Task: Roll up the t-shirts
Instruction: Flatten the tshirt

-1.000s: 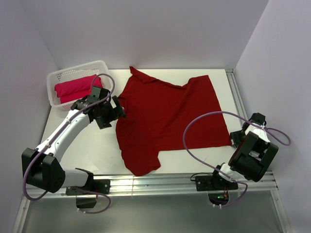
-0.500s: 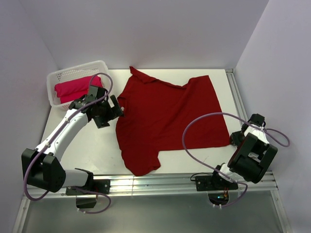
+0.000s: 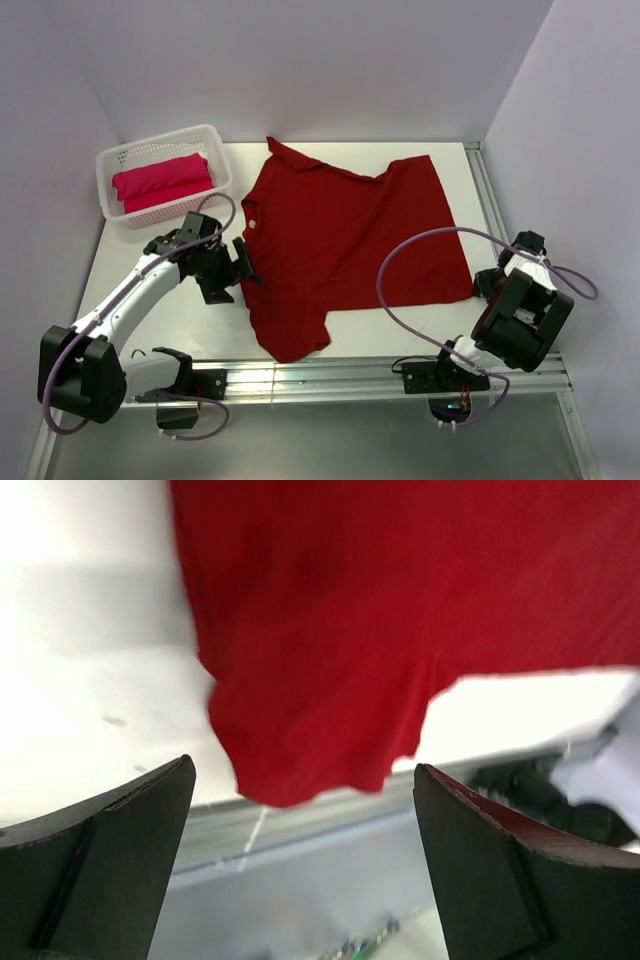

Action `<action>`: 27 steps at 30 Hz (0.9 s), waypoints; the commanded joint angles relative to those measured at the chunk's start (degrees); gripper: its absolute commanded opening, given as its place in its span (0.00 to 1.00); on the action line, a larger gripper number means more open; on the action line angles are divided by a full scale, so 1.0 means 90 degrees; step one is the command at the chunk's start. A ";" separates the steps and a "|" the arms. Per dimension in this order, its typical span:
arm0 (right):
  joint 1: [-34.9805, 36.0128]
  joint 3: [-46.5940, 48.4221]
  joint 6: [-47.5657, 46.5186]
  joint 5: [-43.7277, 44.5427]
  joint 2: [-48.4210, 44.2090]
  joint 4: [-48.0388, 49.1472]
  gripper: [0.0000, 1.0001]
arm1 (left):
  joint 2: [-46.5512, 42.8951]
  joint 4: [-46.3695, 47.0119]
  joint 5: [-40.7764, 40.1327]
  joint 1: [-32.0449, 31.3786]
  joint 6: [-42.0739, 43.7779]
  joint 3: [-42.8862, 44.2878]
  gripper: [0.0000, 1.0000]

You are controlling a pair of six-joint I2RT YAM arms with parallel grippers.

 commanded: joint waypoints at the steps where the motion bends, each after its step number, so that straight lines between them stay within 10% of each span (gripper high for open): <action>1: 0.0072 0.0313 0.0160 0.0079 0.0043 -0.0219 0.00 | -0.0514 0.0596 0.0854 -0.0296 -0.0161 -0.0090 0.96; 15: 0.0082 -0.0233 -0.0045 -0.0389 0.0152 0.0707 0.00 | -0.3220 0.0352 -0.1058 -0.3079 -0.2543 -0.2003 0.93; 27: 0.0082 -0.0048 -0.0075 -0.0741 0.0083 0.0562 0.00 | -0.1893 0.1552 -0.2055 -0.3549 -0.2554 -0.2306 0.91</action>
